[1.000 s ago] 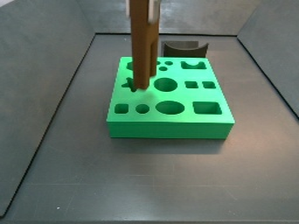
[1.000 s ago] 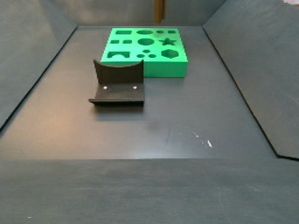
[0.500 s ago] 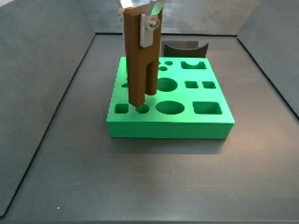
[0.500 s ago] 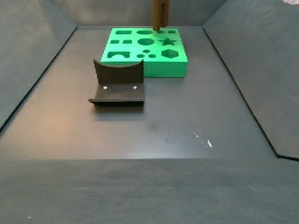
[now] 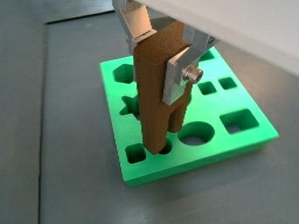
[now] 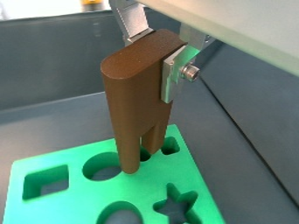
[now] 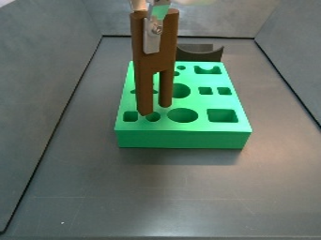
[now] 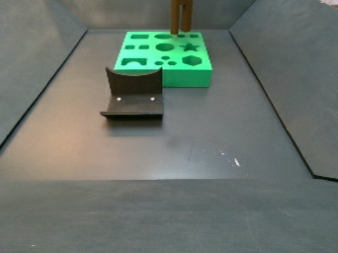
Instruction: Insert the square-circle object.
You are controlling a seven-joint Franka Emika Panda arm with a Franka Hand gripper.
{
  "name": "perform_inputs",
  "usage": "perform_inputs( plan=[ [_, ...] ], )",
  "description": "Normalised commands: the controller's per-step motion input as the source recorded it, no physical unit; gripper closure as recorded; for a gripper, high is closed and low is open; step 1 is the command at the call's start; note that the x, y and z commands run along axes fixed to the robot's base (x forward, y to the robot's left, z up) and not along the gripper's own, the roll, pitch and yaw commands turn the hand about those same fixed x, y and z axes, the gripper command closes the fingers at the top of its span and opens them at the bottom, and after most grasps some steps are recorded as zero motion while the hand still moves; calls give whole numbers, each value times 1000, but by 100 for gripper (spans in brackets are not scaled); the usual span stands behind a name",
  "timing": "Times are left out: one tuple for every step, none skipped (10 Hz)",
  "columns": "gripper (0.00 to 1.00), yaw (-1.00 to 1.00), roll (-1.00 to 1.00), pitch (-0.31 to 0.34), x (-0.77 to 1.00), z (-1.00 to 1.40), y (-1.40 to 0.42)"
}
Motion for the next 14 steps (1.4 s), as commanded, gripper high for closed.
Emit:
perform_inputs(
  plan=[
    [100, -1000, 0, 0, 0, -54, 0],
    [100, -1000, 0, 0, 0, -34, 0],
    [100, -1000, 11, 0, 0, 0, 0],
    [100, -1000, 51, 0, -94, 0, 0],
    [100, -823, 80, 0, -363, 0, 0],
    [100, -520, 97, 41, -274, -83, -34],
    [100, -286, 110, 1, -194, -46, 0],
    [100, -137, 51, 19, -180, -111, 0],
    [100, -206, 0, 19, 0, -294, -43],
    [100, -149, -66, 19, 197, -329, -20],
    [100, -126, -59, 44, 237, -334, 0],
    [100, -109, -40, 59, 249, -391, 0],
    [100, -143, 80, 136, 209, -697, -20],
    [100, -163, 177, 111, 154, -811, -71]
  ],
)
